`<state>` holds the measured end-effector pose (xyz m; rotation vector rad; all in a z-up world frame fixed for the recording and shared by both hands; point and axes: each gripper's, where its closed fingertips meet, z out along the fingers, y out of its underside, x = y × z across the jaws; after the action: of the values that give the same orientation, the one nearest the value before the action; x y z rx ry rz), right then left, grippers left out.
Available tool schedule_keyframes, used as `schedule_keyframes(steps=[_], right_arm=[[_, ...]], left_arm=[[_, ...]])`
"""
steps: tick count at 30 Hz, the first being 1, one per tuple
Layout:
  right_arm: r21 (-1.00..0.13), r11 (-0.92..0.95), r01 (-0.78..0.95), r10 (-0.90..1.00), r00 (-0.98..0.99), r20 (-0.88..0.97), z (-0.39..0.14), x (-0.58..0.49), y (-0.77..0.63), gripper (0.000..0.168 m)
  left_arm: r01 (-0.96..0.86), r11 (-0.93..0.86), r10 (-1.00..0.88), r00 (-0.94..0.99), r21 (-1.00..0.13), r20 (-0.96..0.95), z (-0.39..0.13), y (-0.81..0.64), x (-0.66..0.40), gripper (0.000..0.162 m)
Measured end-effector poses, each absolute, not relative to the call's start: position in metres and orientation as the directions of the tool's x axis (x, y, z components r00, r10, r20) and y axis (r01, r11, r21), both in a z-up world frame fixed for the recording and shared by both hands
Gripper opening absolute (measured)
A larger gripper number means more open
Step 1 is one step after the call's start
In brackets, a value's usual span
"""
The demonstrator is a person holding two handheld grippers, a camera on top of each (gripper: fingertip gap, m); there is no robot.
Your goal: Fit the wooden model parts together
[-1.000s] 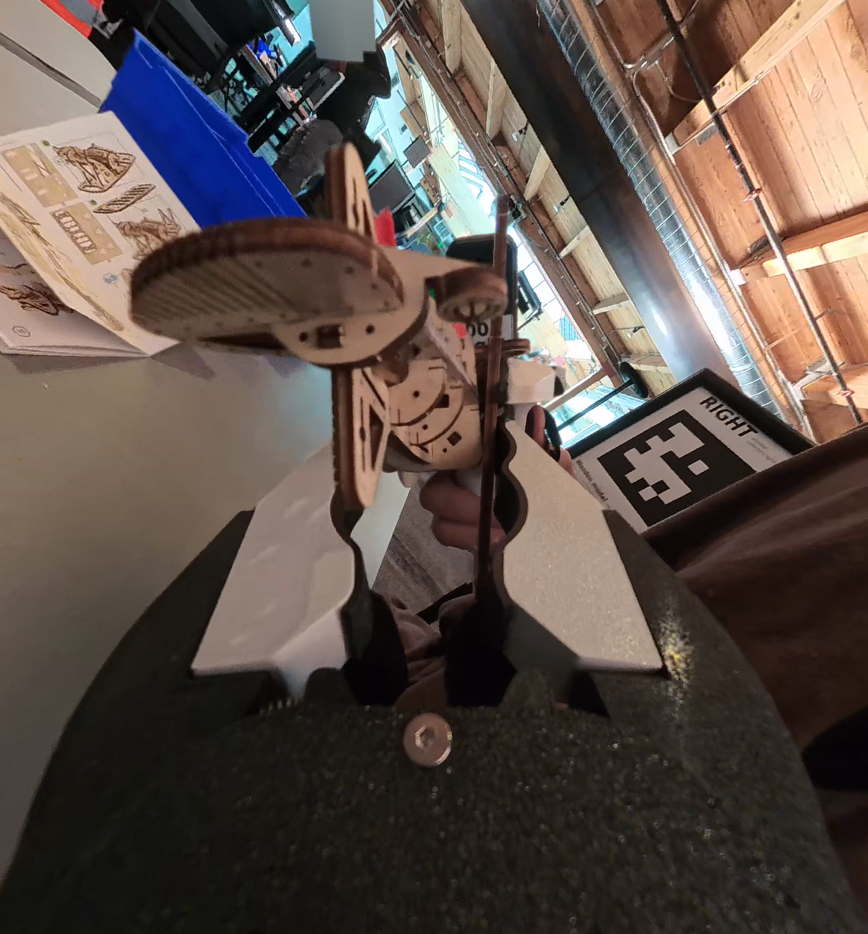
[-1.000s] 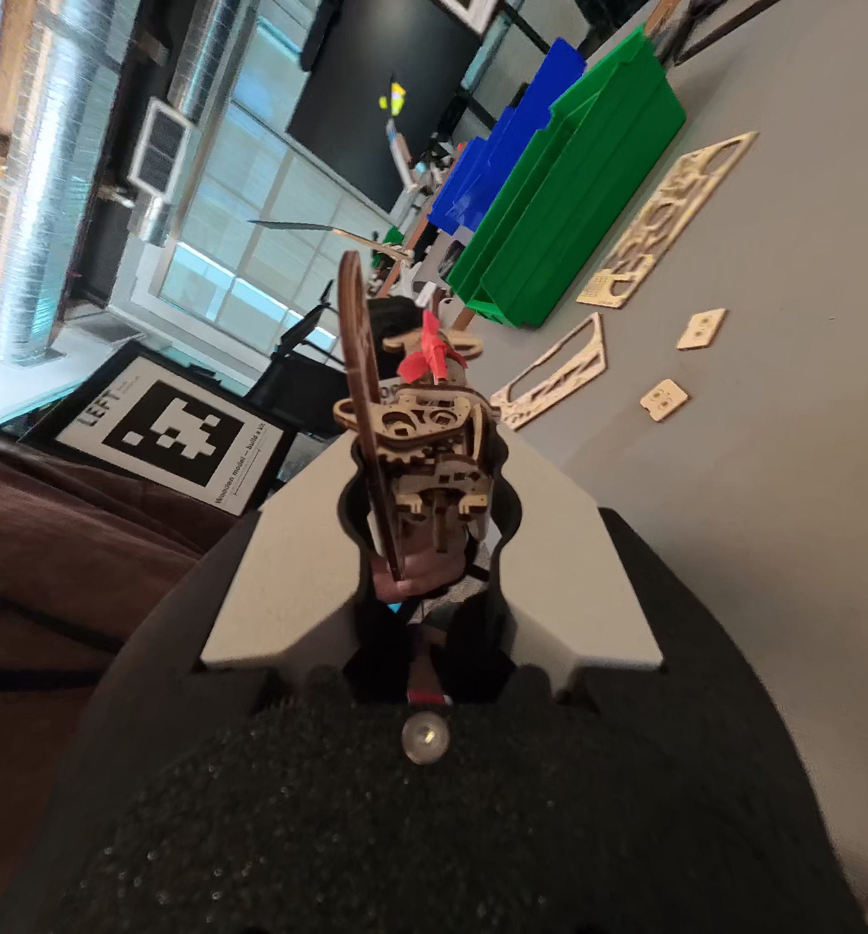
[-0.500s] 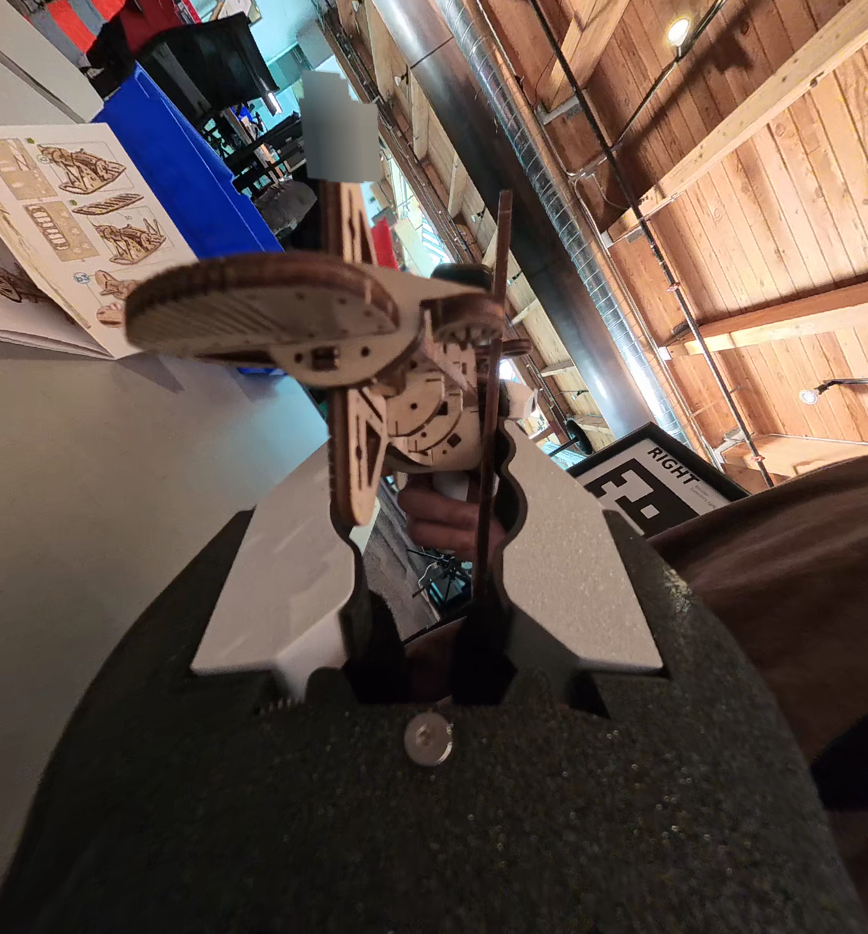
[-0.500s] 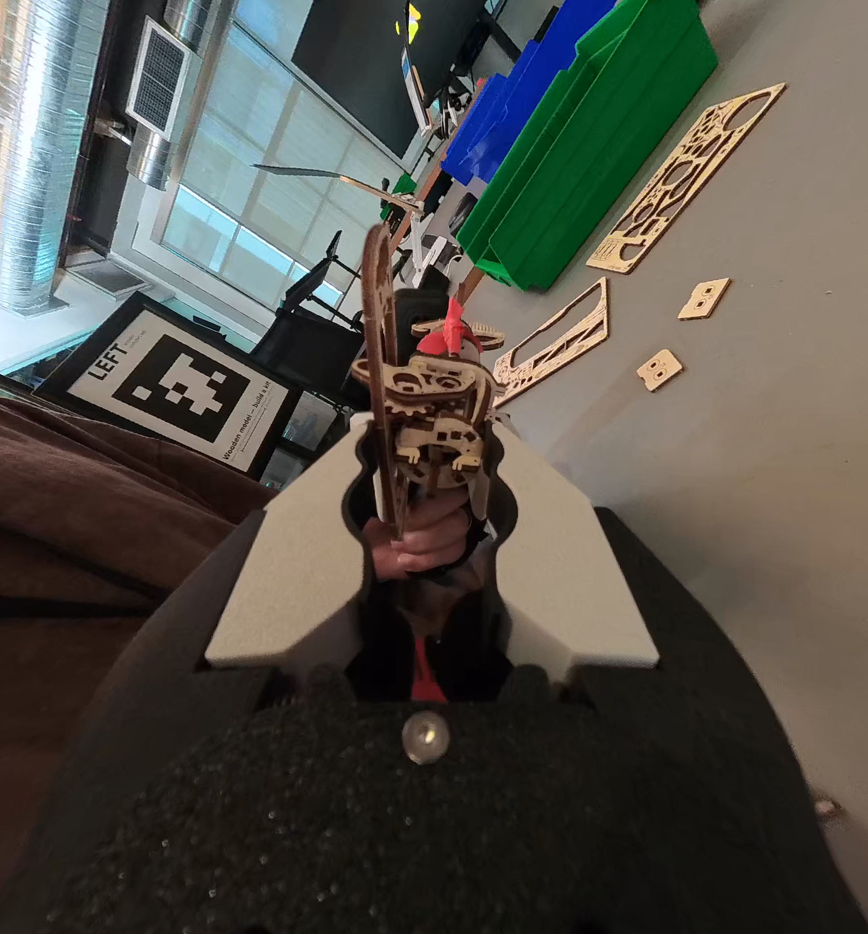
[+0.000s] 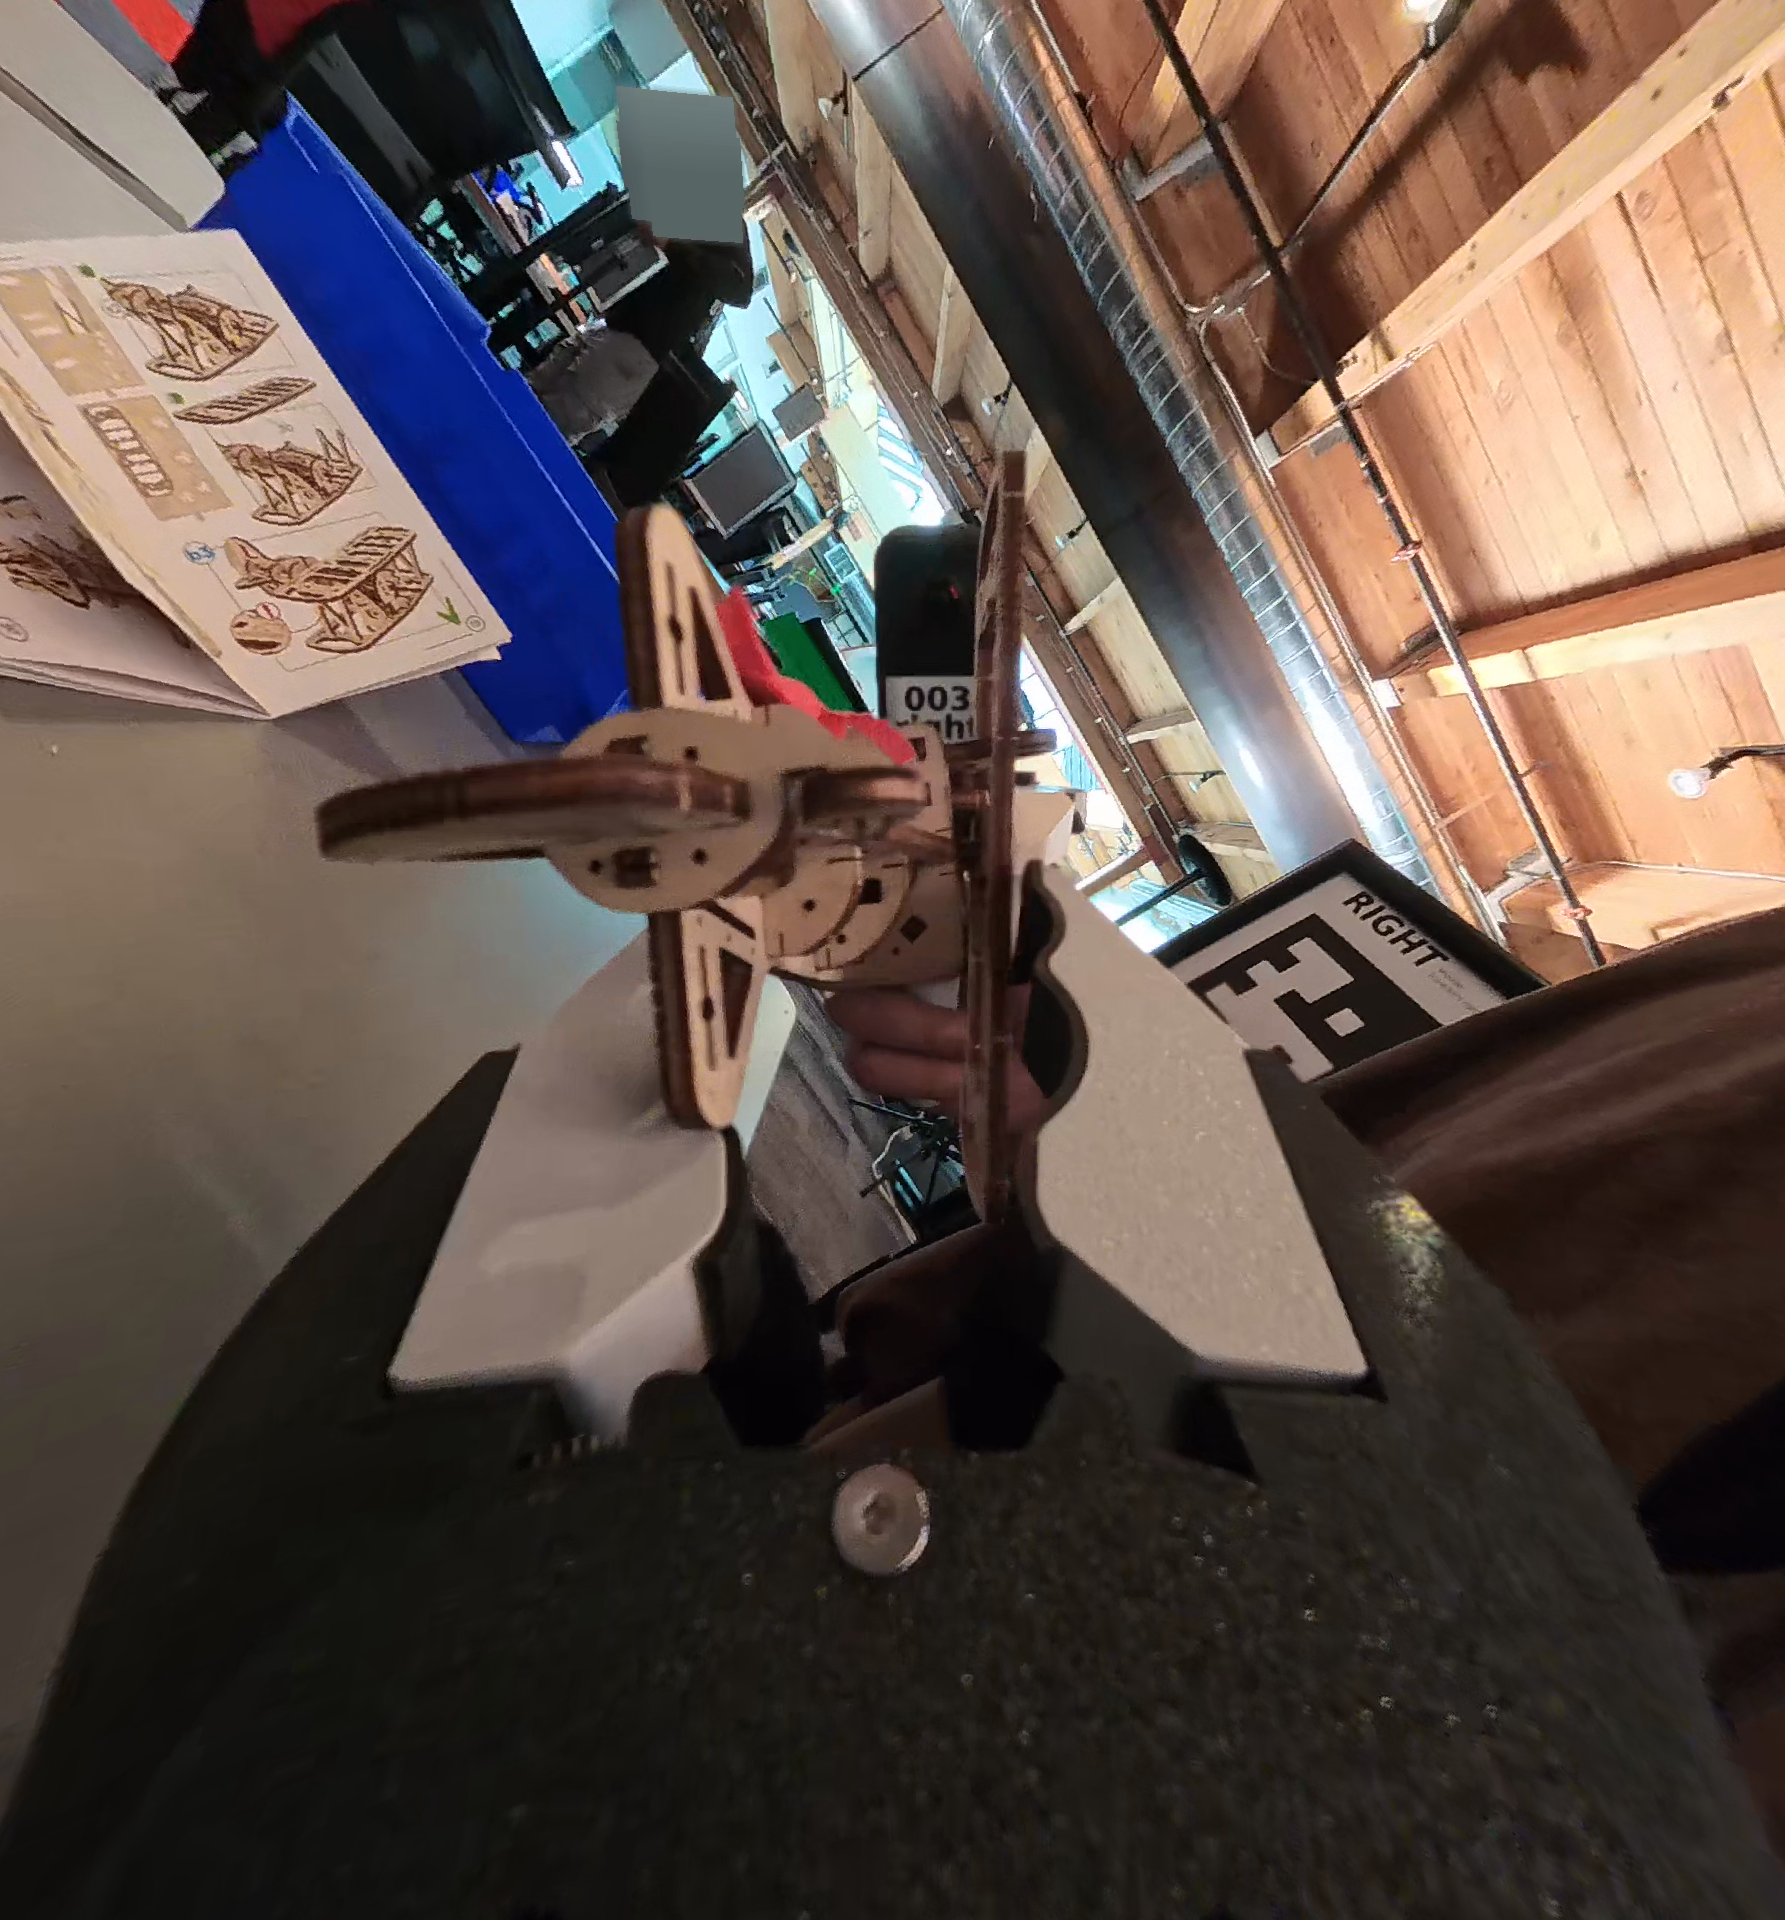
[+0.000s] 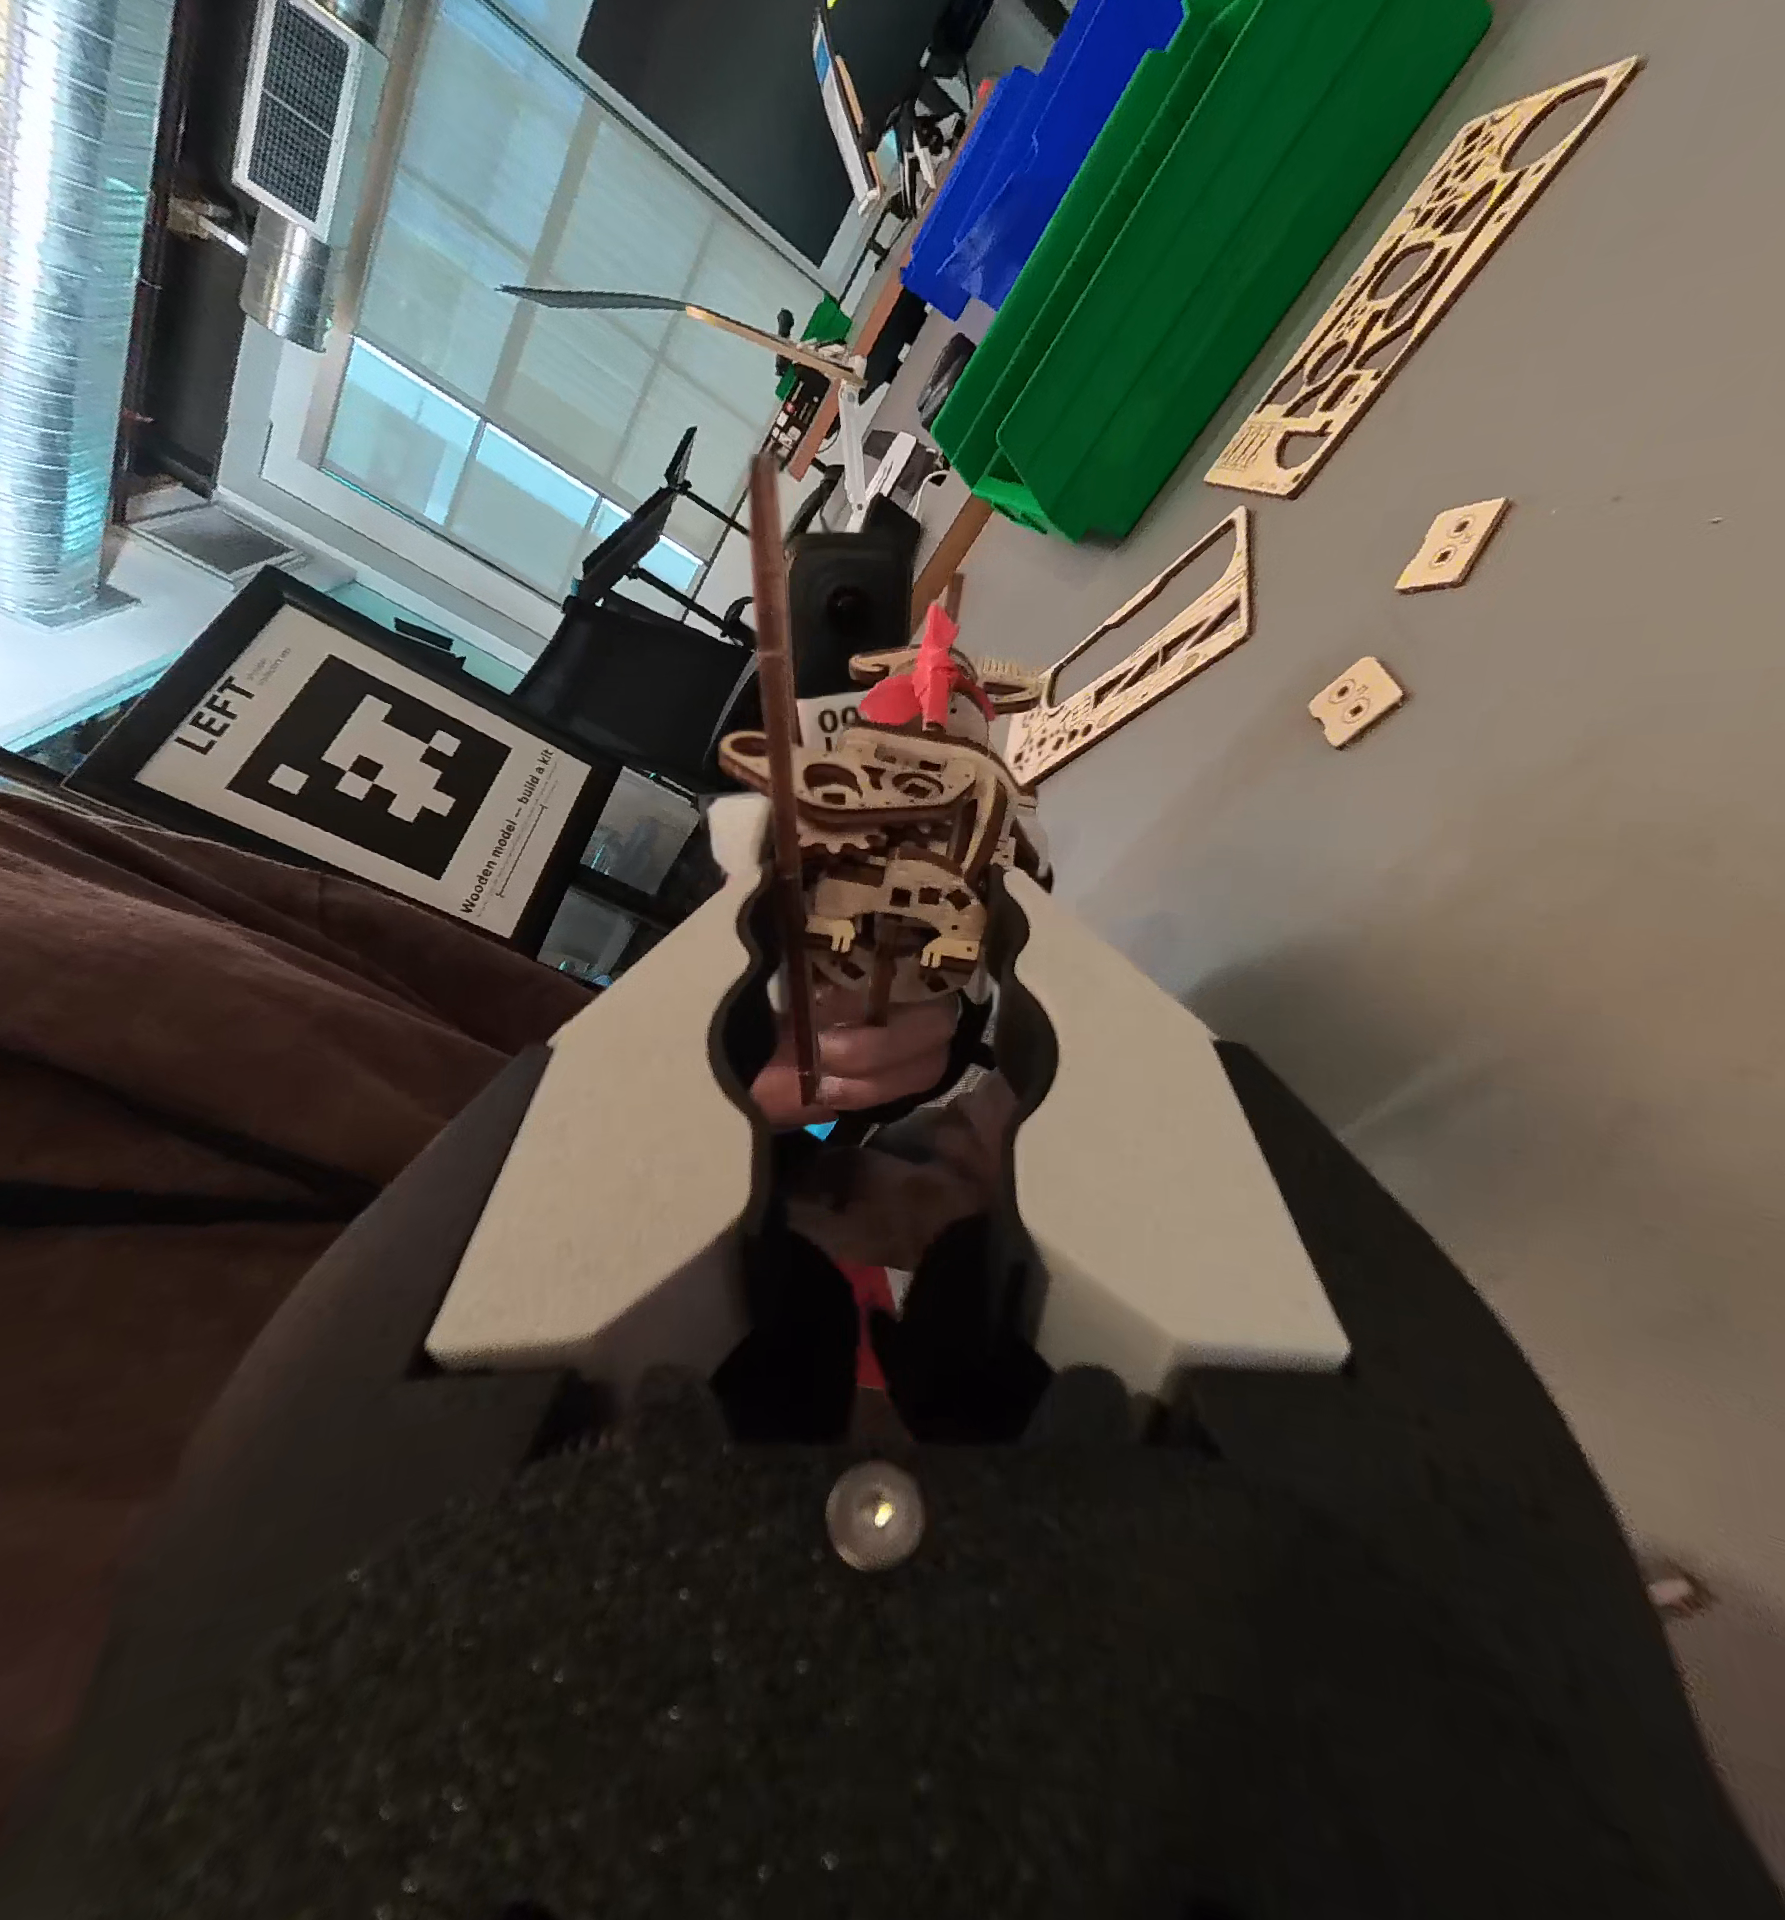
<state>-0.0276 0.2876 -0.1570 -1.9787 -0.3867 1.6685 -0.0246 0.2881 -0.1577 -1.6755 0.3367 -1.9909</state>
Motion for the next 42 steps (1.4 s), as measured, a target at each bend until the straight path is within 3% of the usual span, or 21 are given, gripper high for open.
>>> schedule_keyframes(steps=[8, 19, 26, 33, 42], right_arm=[[-0.569, -0.818, -0.083, 0.547, 0.194, -0.814, -0.158, -0.031, 0.284, 0.040], [-0.553, -0.822, -0.139, 0.526, 0.190, -0.829, -0.157, -0.022, 0.279, 0.037], [-0.570, -0.812, -0.122, 0.541, 0.207, -0.815, -0.167, -0.020, 0.276, 0.037], [-0.602, -0.795, -0.075, 0.572, 0.238, -0.785, -0.176, -0.025, 0.274, 0.040], [-0.568, -0.798, -0.200, 0.527, 0.227, -0.819, -0.170, -0.021, 0.282, 0.041]], left_arm=[[0.245, -0.837, -0.522, -0.091, -0.489, 0.848, -0.160, 0.286, -0.029, 0.041], [0.204, -0.825, -0.550, -0.075, -0.527, 0.832, -0.158, 0.279, -0.020, 0.046], [0.194, -0.871, -0.479, -0.139, -0.451, 0.867, -0.162, 0.278, -0.020, 0.057], [0.248, -0.893, -0.416, -0.132, -0.376, 0.900, -0.175, 0.282, -0.024, 0.045], [0.236, -0.903, -0.392, -0.116, -0.358, 0.913, -0.172, 0.287, -0.020, 0.043]])
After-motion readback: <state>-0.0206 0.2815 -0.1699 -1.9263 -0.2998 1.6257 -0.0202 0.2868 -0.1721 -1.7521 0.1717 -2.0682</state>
